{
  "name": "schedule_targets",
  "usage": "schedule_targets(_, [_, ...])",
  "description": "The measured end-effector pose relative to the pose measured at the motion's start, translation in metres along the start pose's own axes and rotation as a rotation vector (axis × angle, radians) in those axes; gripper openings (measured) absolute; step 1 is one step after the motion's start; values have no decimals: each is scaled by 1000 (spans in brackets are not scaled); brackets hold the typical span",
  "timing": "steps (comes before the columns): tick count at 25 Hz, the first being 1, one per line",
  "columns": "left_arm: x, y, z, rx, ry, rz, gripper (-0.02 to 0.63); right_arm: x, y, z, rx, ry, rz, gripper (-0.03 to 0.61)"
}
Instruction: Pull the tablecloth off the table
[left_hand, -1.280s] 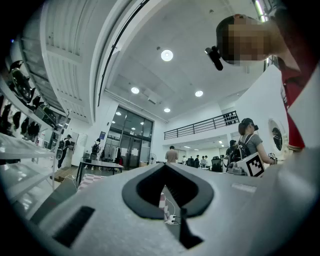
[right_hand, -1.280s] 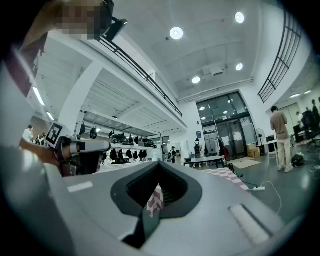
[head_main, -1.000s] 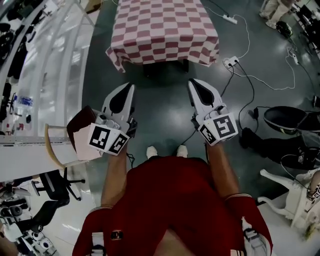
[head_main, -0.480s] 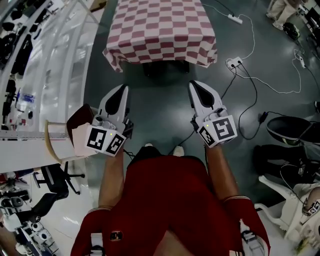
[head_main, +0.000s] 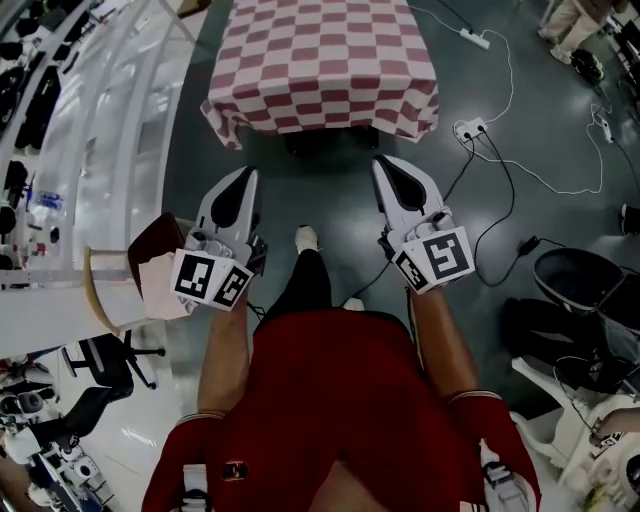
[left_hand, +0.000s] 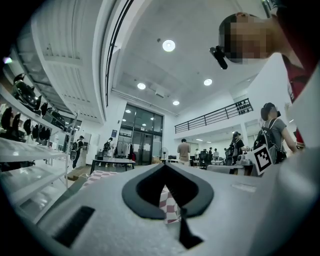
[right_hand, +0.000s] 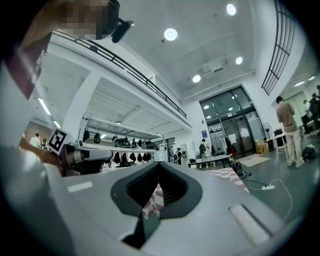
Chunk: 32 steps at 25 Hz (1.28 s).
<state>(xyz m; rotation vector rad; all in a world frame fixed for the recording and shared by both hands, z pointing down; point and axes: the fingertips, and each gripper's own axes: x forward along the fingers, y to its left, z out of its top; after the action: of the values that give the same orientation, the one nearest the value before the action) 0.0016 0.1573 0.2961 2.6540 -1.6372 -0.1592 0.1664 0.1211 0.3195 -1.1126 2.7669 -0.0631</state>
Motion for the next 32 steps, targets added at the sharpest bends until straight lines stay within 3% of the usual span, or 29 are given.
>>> schedule_targets(7, [59, 69, -13, -28, -32, -52, 5, 73, -32, -15, -46, 42, -41, 14])
schedule_targets(20, [170, 242, -7, -67, -49, -148, 5, 253, -90, -33, -73, 87, -151, 14])
schedule_targets(32, [233, 319, -28, -68, -16, -134, 5, 327, -142, -53, -90, 130, -209, 14])
